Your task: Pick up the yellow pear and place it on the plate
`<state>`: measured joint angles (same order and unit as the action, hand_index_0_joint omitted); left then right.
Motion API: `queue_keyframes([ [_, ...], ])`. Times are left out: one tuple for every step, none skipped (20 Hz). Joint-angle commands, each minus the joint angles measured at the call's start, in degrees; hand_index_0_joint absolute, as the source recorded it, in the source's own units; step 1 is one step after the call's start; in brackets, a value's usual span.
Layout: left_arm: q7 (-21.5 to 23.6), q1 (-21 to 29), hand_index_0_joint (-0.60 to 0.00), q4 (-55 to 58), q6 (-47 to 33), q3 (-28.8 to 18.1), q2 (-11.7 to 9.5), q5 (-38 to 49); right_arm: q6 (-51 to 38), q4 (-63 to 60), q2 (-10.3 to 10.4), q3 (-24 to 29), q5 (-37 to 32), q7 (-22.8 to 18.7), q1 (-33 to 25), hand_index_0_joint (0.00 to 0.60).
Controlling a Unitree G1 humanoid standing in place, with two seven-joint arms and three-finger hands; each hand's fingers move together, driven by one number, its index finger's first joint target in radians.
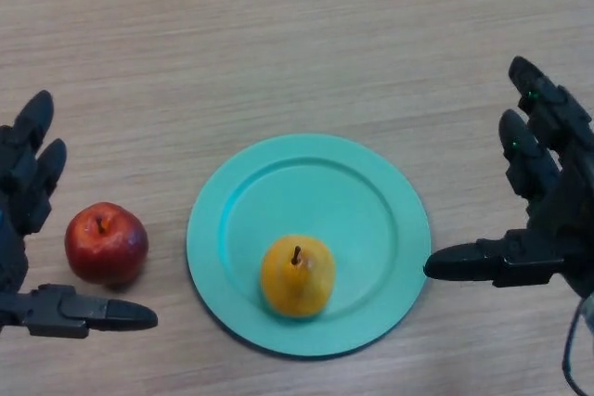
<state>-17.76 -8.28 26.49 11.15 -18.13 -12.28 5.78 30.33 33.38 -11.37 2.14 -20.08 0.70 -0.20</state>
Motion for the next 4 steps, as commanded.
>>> queue_keyframes([
  [-0.16, 1.12, 0.0, 2.32, -8.33, -1.56, -2.24, -0.98, -3.15, 4.01, -1.72, 2.65, -2.02, 0.19, -1.4, 0.0],
  [-0.2, 1.21, 0.0, 2.3, -8.35, -1.41, -2.21, -0.97, -2.74, 4.41, -1.62, 2.36, -1.95, 0.1, -1.31, 0.0],
  [-0.21, 1.12, 0.0, 2.66, -7.89, -0.99, -2.1, -1.02, -2.5, 4.77, -1.66, 1.99, -1.34, 0.21, -1.15, 0.0],
  [-0.52, 1.25, 0.0, 3.06, -7.23, -0.77, -2.32, -1.35, -2.06, 5.13, -1.73, 1.77, -0.72, 0.45, -1.22, 0.0],
])
